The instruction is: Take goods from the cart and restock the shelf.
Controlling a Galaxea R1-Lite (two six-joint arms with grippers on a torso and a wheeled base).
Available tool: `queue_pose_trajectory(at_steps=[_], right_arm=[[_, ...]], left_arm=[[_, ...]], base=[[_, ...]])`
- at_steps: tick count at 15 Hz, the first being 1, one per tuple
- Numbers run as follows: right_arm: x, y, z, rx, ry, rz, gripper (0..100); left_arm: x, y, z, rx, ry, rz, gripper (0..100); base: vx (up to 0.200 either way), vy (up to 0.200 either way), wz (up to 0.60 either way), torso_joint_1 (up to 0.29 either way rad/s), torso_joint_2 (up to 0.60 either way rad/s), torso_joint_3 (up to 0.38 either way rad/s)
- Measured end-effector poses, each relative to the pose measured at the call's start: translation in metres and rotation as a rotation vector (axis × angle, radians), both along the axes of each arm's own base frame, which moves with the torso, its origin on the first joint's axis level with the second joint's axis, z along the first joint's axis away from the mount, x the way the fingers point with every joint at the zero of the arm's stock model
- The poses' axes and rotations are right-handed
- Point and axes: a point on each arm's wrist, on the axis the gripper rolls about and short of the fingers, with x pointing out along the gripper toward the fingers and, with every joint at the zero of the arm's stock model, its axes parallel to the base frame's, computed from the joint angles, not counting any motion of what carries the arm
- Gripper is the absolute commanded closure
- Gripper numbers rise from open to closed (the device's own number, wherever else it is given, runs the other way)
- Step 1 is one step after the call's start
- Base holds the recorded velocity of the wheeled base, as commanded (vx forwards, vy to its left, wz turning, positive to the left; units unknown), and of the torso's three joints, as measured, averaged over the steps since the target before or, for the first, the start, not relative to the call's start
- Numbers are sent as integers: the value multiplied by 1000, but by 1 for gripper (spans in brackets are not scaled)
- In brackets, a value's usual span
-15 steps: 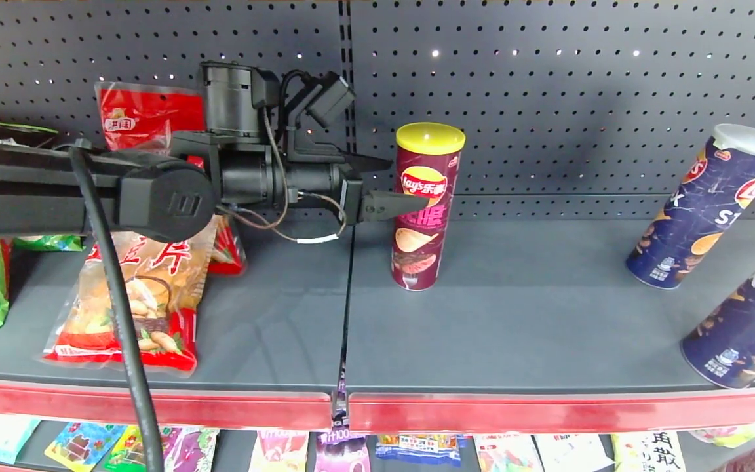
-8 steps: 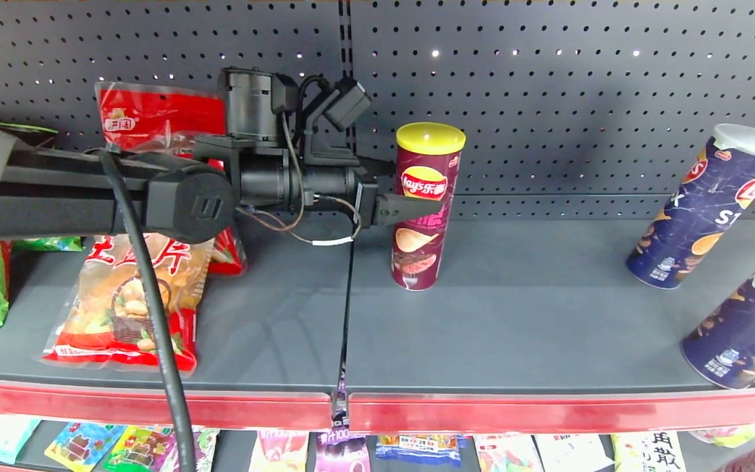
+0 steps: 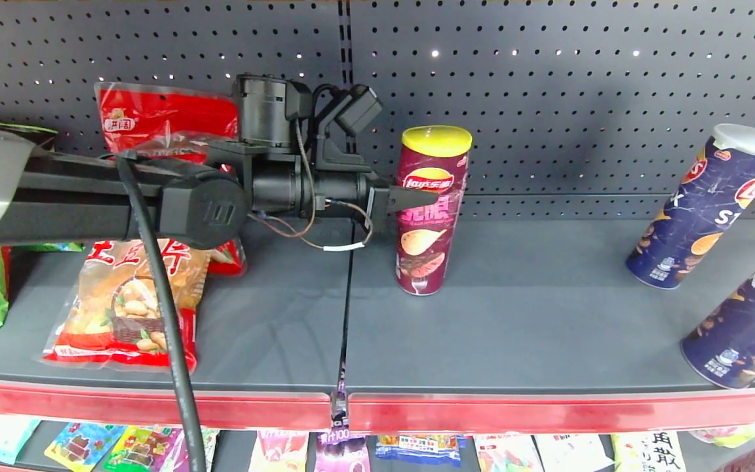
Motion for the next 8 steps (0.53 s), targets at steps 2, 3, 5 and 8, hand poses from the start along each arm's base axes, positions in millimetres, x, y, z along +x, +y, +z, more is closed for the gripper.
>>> queue_pose_trajectory(at_steps=[2, 3, 5, 8], right_arm=[[1, 0, -2, 0, 8, 0, 100], [1, 0, -5, 0, 16, 0, 100], [1, 0, -7, 0, 22, 1, 100], [1, 0, -11, 0, 36, 1, 100]], left_arm=[[-4, -1, 2, 0, 2, -1, 100], [-7, 0, 3, -1, 3, -1, 100], [-15, 4, 7, 1, 5, 3, 100], [-36, 17, 10, 13, 16, 35, 100]], base=[[0, 0, 0, 0, 0, 0], [0, 0, 0, 0, 0, 0], [0, 0, 0, 0, 0, 0], [0, 0, 0, 0, 0, 0]])
